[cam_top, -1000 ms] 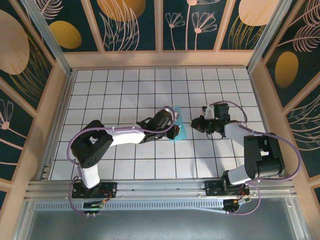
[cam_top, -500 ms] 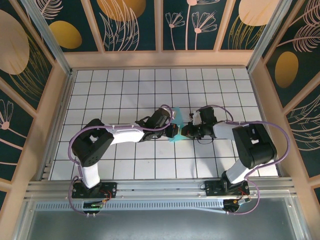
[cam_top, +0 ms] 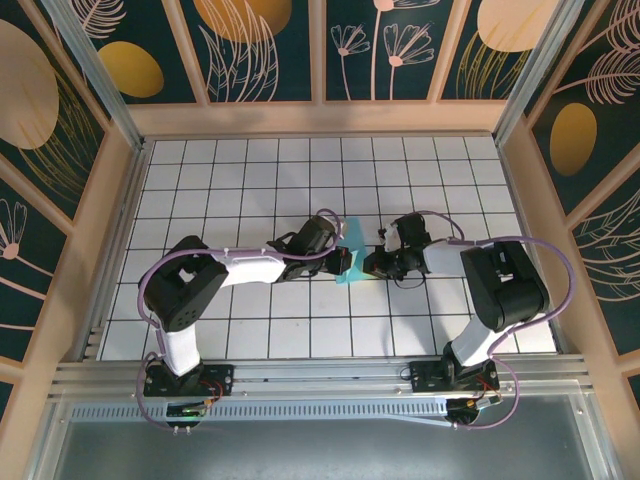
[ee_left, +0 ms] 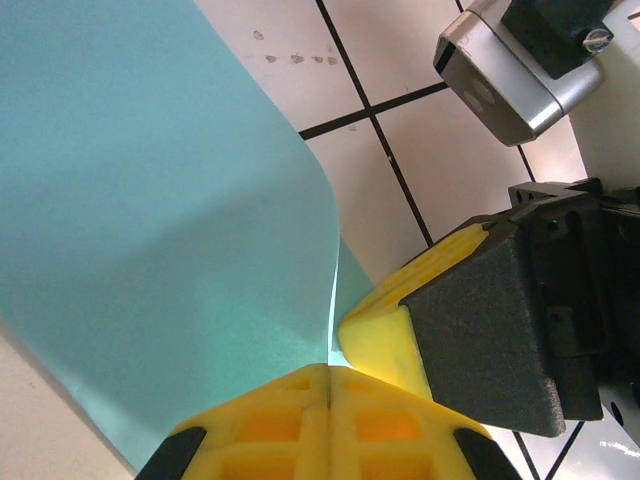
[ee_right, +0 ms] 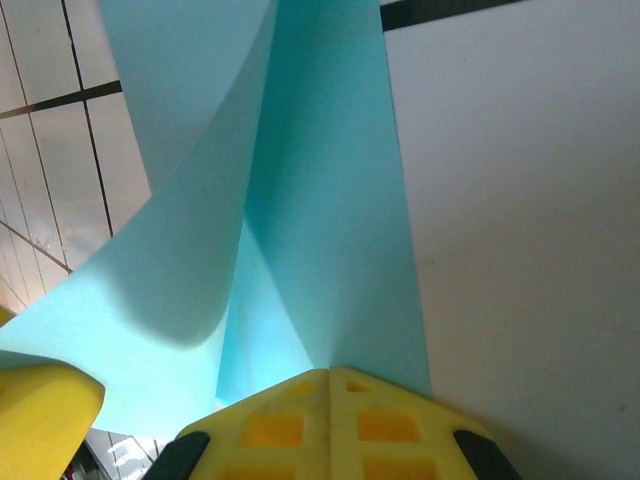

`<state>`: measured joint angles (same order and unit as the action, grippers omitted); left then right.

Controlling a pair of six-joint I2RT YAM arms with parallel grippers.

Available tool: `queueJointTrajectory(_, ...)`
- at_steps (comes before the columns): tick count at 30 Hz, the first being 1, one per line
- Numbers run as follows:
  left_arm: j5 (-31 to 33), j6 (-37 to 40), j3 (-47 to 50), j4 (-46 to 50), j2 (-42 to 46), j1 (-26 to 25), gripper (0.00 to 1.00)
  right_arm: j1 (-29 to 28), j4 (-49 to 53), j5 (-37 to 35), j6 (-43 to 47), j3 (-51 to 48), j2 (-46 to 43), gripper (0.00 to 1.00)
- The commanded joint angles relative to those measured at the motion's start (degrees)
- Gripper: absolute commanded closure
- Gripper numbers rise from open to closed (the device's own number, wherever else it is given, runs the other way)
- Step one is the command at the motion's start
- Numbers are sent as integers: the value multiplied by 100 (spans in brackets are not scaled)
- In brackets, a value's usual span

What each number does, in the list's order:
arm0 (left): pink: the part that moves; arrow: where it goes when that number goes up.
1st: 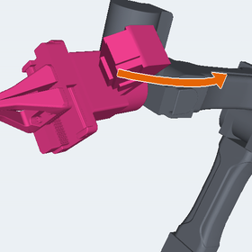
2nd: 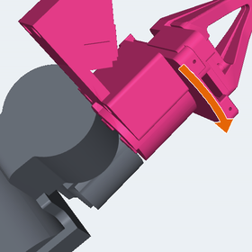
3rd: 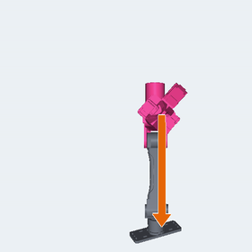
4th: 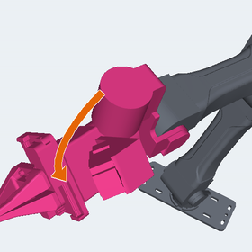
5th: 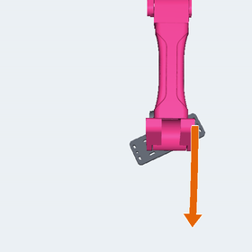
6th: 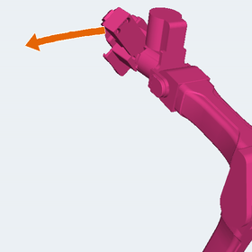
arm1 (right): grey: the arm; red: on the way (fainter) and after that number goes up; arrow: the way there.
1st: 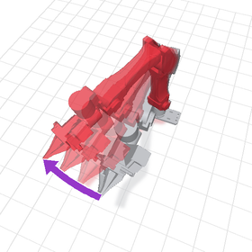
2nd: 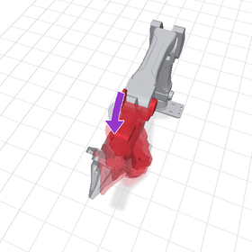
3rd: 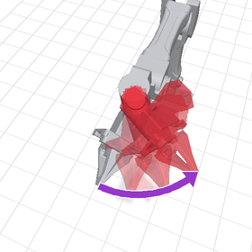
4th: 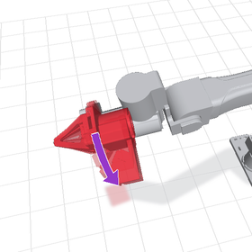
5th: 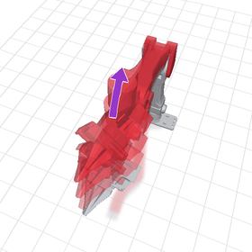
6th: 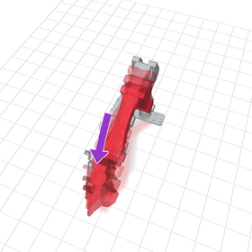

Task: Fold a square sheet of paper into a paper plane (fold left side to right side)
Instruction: Fold the triangle a second time at the center of the table.

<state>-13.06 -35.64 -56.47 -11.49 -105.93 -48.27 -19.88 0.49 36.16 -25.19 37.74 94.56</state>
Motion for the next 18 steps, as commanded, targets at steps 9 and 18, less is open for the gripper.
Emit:
queueJointTrajectory(9, -5, 496, 132, 193, -112, 188, 100, -73, 331, -215, 203, 85, 206, 100)
queueJointTrajectory(18, 178, 675, -86, 354, -225, 260, 100, -83, 351, -215, 203, 102, 226, 100)
